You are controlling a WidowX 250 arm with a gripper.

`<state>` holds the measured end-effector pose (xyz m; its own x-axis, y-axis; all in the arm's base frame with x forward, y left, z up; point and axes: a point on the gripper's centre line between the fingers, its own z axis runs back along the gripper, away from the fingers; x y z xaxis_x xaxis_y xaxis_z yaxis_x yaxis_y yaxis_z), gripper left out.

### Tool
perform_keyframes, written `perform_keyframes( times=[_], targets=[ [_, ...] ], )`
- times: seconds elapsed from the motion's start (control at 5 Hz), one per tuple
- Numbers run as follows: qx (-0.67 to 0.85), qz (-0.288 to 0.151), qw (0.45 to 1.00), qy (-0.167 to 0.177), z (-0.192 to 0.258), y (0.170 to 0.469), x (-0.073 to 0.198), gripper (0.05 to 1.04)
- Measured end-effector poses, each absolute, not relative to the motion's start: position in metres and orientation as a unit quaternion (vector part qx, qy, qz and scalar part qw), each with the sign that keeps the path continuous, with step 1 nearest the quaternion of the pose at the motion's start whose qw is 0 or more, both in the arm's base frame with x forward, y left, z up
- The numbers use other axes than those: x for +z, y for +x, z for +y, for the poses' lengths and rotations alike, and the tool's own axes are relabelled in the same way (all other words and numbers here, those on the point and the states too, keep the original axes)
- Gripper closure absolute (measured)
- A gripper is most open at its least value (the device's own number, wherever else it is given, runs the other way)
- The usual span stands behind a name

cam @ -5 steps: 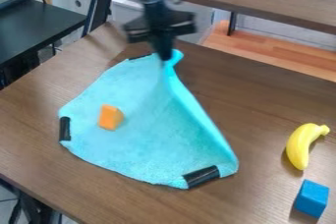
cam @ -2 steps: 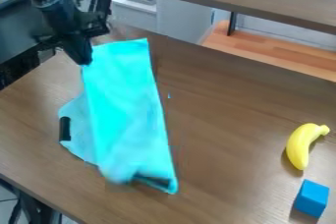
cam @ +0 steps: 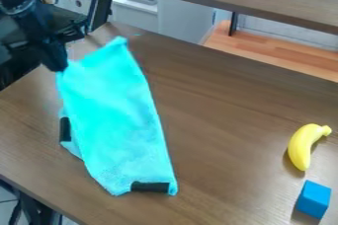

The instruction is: Fold the cloth from top right to bottom left

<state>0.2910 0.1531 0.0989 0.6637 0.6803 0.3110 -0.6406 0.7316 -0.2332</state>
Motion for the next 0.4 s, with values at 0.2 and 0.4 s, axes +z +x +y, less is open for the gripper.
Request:
perform_keyframes(
  times=[0.2, 0.4],
  targets=[
    [0.377, -0.165, 0.911, -0.035, 0.1577, 0.285, 0.1026, 0.639],
    [0.372, -0.122, 0.92, -0.023, 0.1634, 0.2874, 0.1014, 0.337]
  ],
)
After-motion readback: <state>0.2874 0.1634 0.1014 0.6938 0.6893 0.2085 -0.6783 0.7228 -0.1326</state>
